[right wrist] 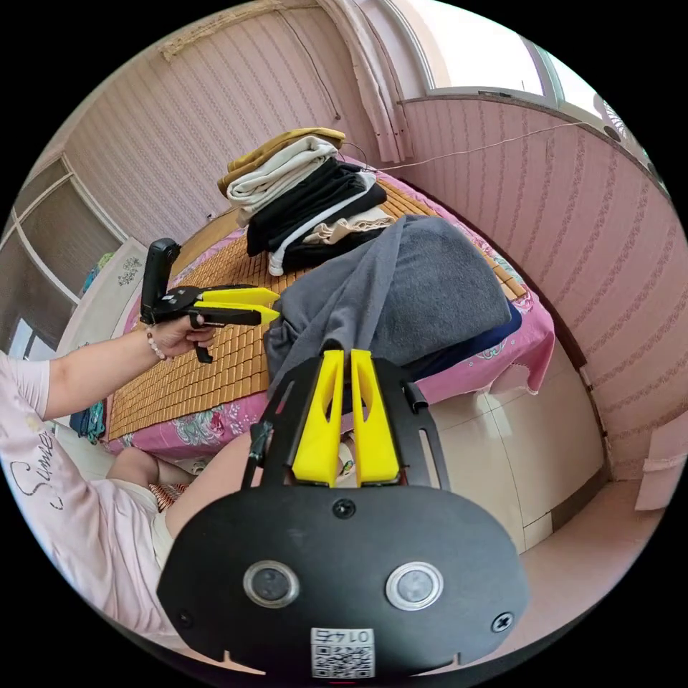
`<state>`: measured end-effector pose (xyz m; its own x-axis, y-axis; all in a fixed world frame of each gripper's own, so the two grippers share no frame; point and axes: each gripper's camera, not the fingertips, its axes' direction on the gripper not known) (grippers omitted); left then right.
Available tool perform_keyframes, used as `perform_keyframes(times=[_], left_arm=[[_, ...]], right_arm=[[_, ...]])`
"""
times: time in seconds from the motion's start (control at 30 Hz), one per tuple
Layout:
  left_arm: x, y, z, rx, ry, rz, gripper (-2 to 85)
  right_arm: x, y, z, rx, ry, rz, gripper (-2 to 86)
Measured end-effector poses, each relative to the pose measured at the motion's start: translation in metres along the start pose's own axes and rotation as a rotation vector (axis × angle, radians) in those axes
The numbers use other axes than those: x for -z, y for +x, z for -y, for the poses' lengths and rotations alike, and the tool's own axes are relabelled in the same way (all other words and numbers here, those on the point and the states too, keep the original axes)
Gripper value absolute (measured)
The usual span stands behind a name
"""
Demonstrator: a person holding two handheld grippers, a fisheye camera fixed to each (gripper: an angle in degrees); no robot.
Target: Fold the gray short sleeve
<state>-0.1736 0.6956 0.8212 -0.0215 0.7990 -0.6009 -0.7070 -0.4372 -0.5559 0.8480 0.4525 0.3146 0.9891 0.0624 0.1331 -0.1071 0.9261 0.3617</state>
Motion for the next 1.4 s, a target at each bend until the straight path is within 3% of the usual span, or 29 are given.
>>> perform_keyframes(times=[0.27, 0.43, 0.53, 0.67, 0.9, 1.07, 1.27, 1.4], left_arm=[[0.014, -0.063, -0.003, 0.189, -0.014, -0.004, 9.0], [0.007, -0.083, -0.003, 0.206, -0.056, -0.192, 10.3], [0.011, -0.08, -0.009, 0.181, -0.108, -0.29, 3.8], [0.057, -0.063, -0.03, 0.144, -0.02, -0.227, 0.3], [0.176, -0.001, -0.087, 0.054, 0.144, -0.128, -0.8], [0.285, 0.044, -0.147, 0.006, 0.263, -0.043, -0.9], [0.472, 0.07, -0.29, 0.061, 0.395, 0.117, -0.9], [0.62, 0.085, -0.431, 0.199, 0.528, 0.265, -0.9]], right_arm=[[0.029, 0.034, -0.023, -0.097, 0.077, -0.015, 6.6], [0.002, 0.026, -0.01, -0.02, 0.005, -0.099, 10.2], [-0.008, 0.041, -0.009, -0.061, -0.028, -0.095, 5.8], [0.032, 0.057, -0.02, -0.091, 0.062, -0.061, 3.1], [0.147, 0.073, -0.057, -0.111, 0.344, 0.171, 2.1], [0.234, 0.038, -0.064, 0.008, 0.538, 0.192, 1.9], [0.301, -0.028, -0.054, 0.123, 0.652, 0.257, 1.8], [0.307, -0.084, -0.036, 0.171, 0.658, 0.402, 1.7]])
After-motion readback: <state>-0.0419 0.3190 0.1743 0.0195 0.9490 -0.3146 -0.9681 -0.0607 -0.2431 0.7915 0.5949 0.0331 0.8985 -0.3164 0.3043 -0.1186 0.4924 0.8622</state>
